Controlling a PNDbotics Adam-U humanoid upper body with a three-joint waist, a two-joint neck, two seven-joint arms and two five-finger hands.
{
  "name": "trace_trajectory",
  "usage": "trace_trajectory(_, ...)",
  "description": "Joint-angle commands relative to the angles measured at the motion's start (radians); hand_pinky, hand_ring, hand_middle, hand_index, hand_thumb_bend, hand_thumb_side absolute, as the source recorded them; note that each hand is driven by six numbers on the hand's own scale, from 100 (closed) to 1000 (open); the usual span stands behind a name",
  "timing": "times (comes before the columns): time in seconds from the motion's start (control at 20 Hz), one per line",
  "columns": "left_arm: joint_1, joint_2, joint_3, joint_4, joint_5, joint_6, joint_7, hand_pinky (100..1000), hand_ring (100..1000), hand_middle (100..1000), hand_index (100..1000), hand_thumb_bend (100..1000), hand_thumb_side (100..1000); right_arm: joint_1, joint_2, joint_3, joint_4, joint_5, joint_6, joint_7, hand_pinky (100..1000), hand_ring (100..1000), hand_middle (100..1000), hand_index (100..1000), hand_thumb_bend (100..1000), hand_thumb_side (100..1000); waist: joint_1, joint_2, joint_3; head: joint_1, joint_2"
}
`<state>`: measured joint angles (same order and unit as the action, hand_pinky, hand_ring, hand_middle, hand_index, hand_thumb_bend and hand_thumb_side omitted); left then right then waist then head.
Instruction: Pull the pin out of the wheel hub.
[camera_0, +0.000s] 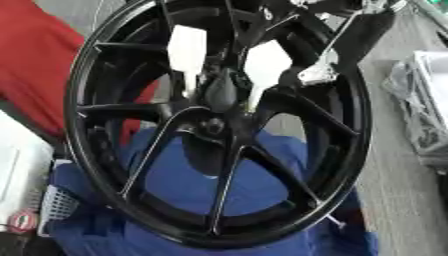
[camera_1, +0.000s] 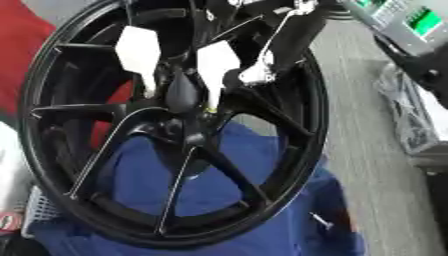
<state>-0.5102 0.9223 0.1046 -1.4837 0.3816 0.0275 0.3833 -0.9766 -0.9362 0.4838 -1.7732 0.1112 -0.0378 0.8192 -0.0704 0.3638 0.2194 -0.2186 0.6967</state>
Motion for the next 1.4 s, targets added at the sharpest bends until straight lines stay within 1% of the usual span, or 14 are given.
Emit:
trace_trajectory(0.05,-0.012,0.028,0.009,-0.008,-0.002,0.001,-0.002,782,837,858,866,472,802,-0.019,-0.01,-0.003,0.013,0.017,-0.007,0.002,886,860,753,843,300,368,0.008,-0.019,0.003,-0.016,-0.041)
trace_trajectory(0.2,-0.012,0.028,0.007,-0.008,-0.003,0.001,-0.004,782,837,858,866,471,802,-0.02,-0.008,0.001,0.017,0.021,-0.016,0.011,885,855,738,838,308,354,0.008,-0.019,0.004,-0.016,-0.049)
trace_trajectory(0.4,-0.012,0.027,0.008,-0.009,-0.003,0.001,-0.004,783,837,858,867,468,803,-0.022,-0.005,0.004,0.021,0.024,-0.021,0.018,883,847,685,807,316,320,0.008,-0.018,0.006,-0.014,-0.048)
trace_trajectory(0.45,-0.012,0.027,0.008,-0.009,-0.003,0.001,-0.004,783,837,858,867,467,803,-0.022,-0.005,0.004,0.021,0.024,-0.023,0.019,881,843,660,790,318,309,0.008,-0.018,0.006,-0.014,-0.048)
trace_trajectory(0.5,-0.012,0.027,0.008,-0.009,-0.003,0.001,-0.003,783,837,858,867,467,803,-0.022,-0.004,0.004,0.022,0.024,-0.022,0.018,880,839,646,781,314,313,0.008,-0.018,0.007,-0.014,-0.047)
trace_trajectory(0.6,-0.013,0.027,0.008,-0.009,-0.002,0.0,-0.003,784,838,859,867,466,804,-0.022,-0.002,0.003,0.025,0.016,-0.017,0.007,872,821,591,728,297,326,0.008,-0.019,0.007,-0.014,-0.044)
trace_trajectory(0.8,-0.012,0.027,0.008,-0.01,-0.002,0.0,-0.004,784,838,859,867,463,805,-0.024,0.0,0.005,0.019,-0.007,0.0,-0.017,860,782,515,643,260,338,0.008,-0.02,0.008,-0.013,-0.041)
trace_trajectory(1.05,-0.011,0.026,0.007,-0.01,-0.004,0.001,-0.003,785,839,860,867,461,806,-0.027,0.001,0.004,0.015,-0.011,0.02,-0.043,848,736,465,586,222,254,0.006,-0.021,0.008,-0.013,-0.039)
trace_trajectory(1.15,-0.01,0.026,0.008,-0.01,-0.004,0.001,-0.003,785,839,860,867,459,807,-0.028,0.003,0.001,0.017,-0.015,0.03,-0.058,836,694,403,520,183,226,0.006,-0.021,0.009,-0.013,-0.038)
trace_trajectory(1.25,-0.01,0.027,0.008,-0.01,-0.005,0.001,-0.003,786,839,860,867,457,807,-0.031,0.005,-0.004,0.017,-0.022,0.043,-0.079,831,670,359,472,142,203,0.005,-0.021,0.009,-0.013,-0.036)
trace_trajectory(1.4,-0.009,0.028,0.009,-0.01,-0.006,0.001,-0.003,786,839,860,867,456,807,-0.039,0.007,-0.017,0.007,-0.047,0.062,-0.113,830,652,342,450,100,192,0.005,-0.023,0.008,-0.014,-0.031)
